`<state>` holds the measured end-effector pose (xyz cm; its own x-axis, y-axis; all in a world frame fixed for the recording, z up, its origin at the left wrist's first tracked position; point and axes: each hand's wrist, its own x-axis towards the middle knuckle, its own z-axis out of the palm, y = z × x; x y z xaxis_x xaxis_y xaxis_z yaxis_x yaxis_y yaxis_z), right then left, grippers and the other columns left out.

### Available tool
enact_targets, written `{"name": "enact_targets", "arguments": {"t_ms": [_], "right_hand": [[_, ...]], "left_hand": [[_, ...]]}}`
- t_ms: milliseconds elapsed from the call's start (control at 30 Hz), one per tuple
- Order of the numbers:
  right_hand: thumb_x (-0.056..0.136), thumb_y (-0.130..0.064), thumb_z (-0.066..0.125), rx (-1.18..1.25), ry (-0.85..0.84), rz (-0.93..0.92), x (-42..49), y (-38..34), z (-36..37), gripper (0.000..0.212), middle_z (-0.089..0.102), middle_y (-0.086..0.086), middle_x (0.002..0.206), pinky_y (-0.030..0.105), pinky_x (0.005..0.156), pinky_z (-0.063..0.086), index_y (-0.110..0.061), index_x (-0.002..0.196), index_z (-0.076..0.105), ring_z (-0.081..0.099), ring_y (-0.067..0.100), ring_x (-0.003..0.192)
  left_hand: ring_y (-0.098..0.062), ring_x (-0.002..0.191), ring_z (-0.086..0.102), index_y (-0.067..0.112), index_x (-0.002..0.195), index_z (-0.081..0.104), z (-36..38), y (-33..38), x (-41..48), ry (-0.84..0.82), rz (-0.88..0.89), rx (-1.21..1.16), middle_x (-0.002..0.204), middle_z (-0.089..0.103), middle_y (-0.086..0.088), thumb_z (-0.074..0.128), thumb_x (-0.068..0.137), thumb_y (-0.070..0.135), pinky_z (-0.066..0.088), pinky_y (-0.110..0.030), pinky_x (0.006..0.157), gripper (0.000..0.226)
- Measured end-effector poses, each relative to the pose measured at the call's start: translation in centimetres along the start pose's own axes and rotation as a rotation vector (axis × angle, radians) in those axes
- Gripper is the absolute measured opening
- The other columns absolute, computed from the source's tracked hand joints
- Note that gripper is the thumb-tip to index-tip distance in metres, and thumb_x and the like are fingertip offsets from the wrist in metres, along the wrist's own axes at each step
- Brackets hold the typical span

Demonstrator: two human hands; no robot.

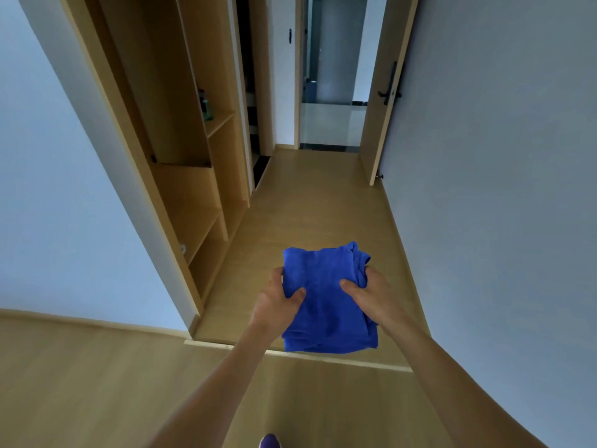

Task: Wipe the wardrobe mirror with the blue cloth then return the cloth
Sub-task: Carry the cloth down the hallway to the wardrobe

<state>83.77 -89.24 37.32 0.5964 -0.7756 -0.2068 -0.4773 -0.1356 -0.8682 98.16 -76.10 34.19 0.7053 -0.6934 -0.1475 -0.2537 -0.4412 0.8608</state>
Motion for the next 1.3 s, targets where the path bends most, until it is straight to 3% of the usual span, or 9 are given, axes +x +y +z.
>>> {"name": "enact_targets", "arguments": {"t_ms": [167, 300, 367, 567, 667, 767, 933, 1100, 1300], "right_hand": [[0.094, -0.023, 0.062, 0.003, 0.022, 0.0, 7.3, -2.3, 1.6, 0.016, 0.07, 0.008, 0.1, 0.042, 0.082, 0.056, -0.014, 0.106, 0.058, 0.068, 0.025, 0.091], [0.094, -0.022, 0.062, -0.017, 0.012, 0.004, 13.1, -4.5, 2.9, 0.012, 0.07, 0.008, 0.099, 0.043, 0.083, 0.056, -0.016, 0.103, 0.057, 0.068, 0.024, 0.09], [0.094, -0.022, 0.062, -0.007, 0.013, 0.003, 15.7, -5.8, 3.5, 0.012, 0.07, 0.007, 0.101, 0.041, 0.082, 0.057, -0.017, 0.103, 0.057, 0.068, 0.023, 0.09], [0.097, -0.015, 0.06, 0.028, -0.007, -0.01, 22.5, -8.9, 5.4, 0.009, 0.067, 0.004, 0.098, 0.018, 0.06, 0.049, -0.014, 0.105, 0.056, 0.062, 0.01, 0.076], [0.096, -0.019, 0.062, 0.022, -0.01, -0.01, 26.0, -9.8, 5.9, 0.02, 0.067, 0.006, 0.105, 0.022, 0.064, 0.05, -0.01, 0.112, 0.056, 0.062, 0.011, 0.079], [0.095, -0.019, 0.062, 0.007, -0.036, -0.019, 29.6, -10.3, 6.0, 0.014, 0.068, 0.004, 0.1, 0.026, 0.068, 0.051, -0.012, 0.106, 0.057, 0.063, 0.013, 0.078], [0.092, -0.026, 0.064, -0.051, -0.079, -0.045, 36.8, -11.0, 5.5, 0.013, 0.071, 0.004, 0.098, 0.046, 0.086, 0.056, -0.018, 0.101, 0.059, 0.069, 0.022, 0.089], [0.091, -0.025, 0.064, -0.083, -0.15, -0.117, 44.9, -12.6, 4.6, 0.01, 0.072, 0.012, 0.095, 0.054, 0.085, 0.056, -0.017, 0.095, 0.059, 0.069, 0.031, 0.087], [0.089, -0.028, 0.064, -0.109, -0.192, -0.19, 52.6, -14.3, 2.9, 0.011, 0.07, 0.004, 0.085, 0.052, 0.081, 0.057, -0.019, 0.089, 0.058, 0.069, 0.026, 0.082]], "left_hand": [[-0.016, 0.094, 0.063, 0.02, 0.143, 0.04, -1.5, 0.1, 8.3, -0.003, 0.012, 0.002, 0.105, 0.059, 0.011, 0.062, 0.098, 0.034, 0.055, -0.035, 0.079, 0.052], [-0.019, 0.101, 0.064, 0.02, 0.145, 0.039, -3.3, 0.4, 14.5, -0.012, 0.003, 0.009, 0.111, 0.059, 0.007, 0.062, 0.098, 0.034, 0.056, -0.041, 0.086, 0.055], [-0.016, 0.098, 0.059, 0.018, 0.145, 0.038, -4.2, 0.4, 17.3, -0.012, 0.007, 0.013, 0.111, 0.056, 0.009, 0.062, 0.099, 0.033, 0.051, -0.035, 0.082, 0.054], [-0.013, 0.096, 0.059, 0.019, 0.145, 0.039, -6.6, 0.5, 24.2, 0.016, -0.02, 0.009, 0.108, 0.057, 0.011, 0.063, 0.098, 0.034, 0.052, -0.034, 0.084, 0.055], [-0.011, 0.094, 0.057, 0.019, 0.145, 0.039, -7.2, 0.5, 27.5, 0.037, -0.024, 0.025, 0.106, 0.055, 0.013, 0.062, 0.098, 0.033, 0.048, -0.03, 0.08, 0.054], [-0.014, 0.101, 0.06, 0.019, 0.145, 0.041, -7.2, 0.9, 30.6, 0.071, -0.037, 0.07, 0.111, 0.057, 0.011, 0.062, 0.098, 0.034, 0.046, -0.029, 0.082, 0.053], [-0.014, 0.12, 0.058, 0.02, 0.142, 0.043, -6.4, 2.3, 35.9, 0.151, -0.041, 0.177, 0.116, 0.051, 0.015, 0.062, 0.099, 0.031, 0.033, -0.016, 0.084, 0.049], [-0.022, 0.117, 0.063, 0.02, 0.136, 0.049, -5.7, 3.9, 42.3, 0.273, -0.103, 0.208, 0.124, 0.064, 0.004, 0.065, 0.091, 0.047, 0.047, -0.037, 0.105, 0.056], [-0.019, 0.114, 0.064, 0.035, 0.133, 0.041, -4.8, 5.0, 48.7, 0.36, -0.083, 0.205, 0.125, 0.064, 0.007, 0.049, 0.074, 0.073, 0.05, -0.045, 0.103, 0.071]]}}
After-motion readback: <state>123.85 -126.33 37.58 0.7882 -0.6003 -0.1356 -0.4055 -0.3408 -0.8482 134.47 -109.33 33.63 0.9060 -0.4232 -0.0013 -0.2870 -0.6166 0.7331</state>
